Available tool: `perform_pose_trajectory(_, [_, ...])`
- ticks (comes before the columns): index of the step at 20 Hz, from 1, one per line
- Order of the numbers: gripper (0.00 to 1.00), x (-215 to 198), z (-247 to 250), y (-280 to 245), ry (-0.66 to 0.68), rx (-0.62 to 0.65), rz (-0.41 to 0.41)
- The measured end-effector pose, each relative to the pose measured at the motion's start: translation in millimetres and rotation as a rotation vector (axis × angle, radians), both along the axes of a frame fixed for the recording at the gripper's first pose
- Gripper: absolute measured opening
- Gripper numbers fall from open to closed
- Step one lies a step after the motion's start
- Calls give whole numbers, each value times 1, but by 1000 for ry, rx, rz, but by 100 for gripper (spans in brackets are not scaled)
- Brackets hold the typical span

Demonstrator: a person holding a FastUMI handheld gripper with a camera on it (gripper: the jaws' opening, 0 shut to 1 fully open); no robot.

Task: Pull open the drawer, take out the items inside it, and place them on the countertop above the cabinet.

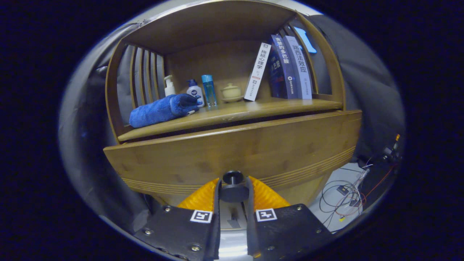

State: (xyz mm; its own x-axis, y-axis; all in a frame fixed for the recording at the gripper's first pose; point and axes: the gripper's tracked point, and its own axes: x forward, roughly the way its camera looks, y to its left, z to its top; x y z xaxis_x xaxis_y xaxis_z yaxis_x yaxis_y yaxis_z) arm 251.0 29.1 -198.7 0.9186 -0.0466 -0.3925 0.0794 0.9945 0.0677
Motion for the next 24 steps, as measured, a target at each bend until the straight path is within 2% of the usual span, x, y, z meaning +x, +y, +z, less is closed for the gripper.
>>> perform_pose_trajectory(13, [29, -73, -3, 1, 42, 20, -28])
perform_pose_trajectory(24, [30, -103, -3, -1, 75, 16, -64])
